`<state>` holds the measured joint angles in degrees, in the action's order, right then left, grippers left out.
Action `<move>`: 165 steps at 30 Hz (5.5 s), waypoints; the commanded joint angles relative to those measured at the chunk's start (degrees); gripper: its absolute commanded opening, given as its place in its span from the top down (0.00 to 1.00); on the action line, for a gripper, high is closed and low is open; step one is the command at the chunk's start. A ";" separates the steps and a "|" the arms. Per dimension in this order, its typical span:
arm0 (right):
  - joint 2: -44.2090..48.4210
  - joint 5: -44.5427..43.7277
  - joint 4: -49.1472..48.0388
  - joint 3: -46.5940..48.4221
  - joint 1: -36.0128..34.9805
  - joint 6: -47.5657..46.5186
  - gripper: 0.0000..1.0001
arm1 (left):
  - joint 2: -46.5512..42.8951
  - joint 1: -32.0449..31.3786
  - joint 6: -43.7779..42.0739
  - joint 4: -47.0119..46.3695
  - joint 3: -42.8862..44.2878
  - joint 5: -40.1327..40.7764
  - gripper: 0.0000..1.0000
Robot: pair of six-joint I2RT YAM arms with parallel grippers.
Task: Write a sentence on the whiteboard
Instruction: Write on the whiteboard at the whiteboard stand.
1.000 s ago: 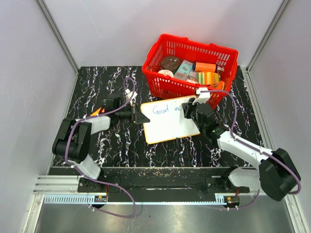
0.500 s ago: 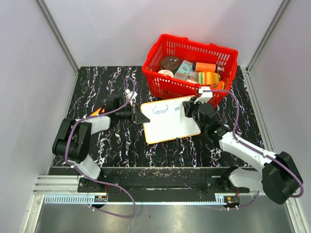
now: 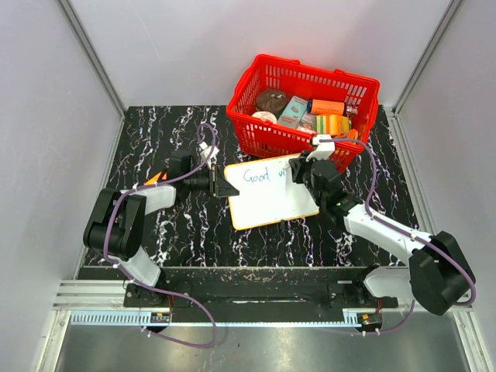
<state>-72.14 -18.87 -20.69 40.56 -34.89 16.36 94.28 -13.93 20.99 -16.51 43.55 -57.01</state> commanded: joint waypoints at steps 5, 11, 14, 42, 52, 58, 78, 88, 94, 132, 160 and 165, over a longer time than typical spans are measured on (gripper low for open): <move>1.12 -0.81 -2.69 0.67 0.53 0.69 1.00 | 2.40 -0.74 -7.63 3.24 -0.40 9.11 1.00; 5.60 -1.52 -1.99 -0.48 0.53 0.08 1.00 | 2.40 -0.74 -7.63 3.33 -0.31 9.20 1.00; 5.87 -2.48 -1.55 -0.74 0.62 -0.01 1.00 | 2.40 -0.74 -7.63 3.33 -0.39 9.20 1.00; 2.10 -3.45 -1.90 -1.45 0.88 -0.72 1.00 | 2.49 -0.74 -7.72 3.33 -0.39 8.76 1.00; 1.82 -1.87 -1.90 -1.09 0.97 -0.01 1.00 | 2.40 -0.74 -7.81 3.42 -0.40 8.76 1.00; 2.53 -2.48 -2.43 -1.44 0.97 -0.28 1.00 | 2.40 -0.83 -7.81 3.42 -0.40 8.85 1.00; 1.47 0.24 -2.34 -0.83 0.97 0.07 1.00 | 2.31 -0.83 -7.90 3.33 -0.48 8.85 1.00; 2.35 1.74 -0.76 -2.06 0.97 0.51 1.00 | 2.49 -0.83 -7.81 3.50 -0.31 8.94 1.00; 3.14 2.17 -0.06 -2.85 0.97 0.43 1.00 | 2.40 -0.92 -7.90 3.51 -0.22 8.94 1.00; 4.46 -2.05 0.65 -1.80 0.97 -0.36 1.00 | 2.66 -1.01 -7.99 3.68 -0.13 9.02 1.00; 1.03 -4.42 -2.69 2.95 1.23 -1.77 1.00 | 2.49 -1.01 -8.07 3.59 -0.22 8.85 1.00; 1.30 -5.12 -2.78 2.78 1.67 -2.12 1.00 | 2.49 -1.01 -7.99 3.59 -0.31 8.85 1.00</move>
<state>-71.16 -21.39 -20.32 41.15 -33.93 15.22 94.63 -14.00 20.51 -16.14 43.81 -57.28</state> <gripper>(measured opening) 0.125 0.138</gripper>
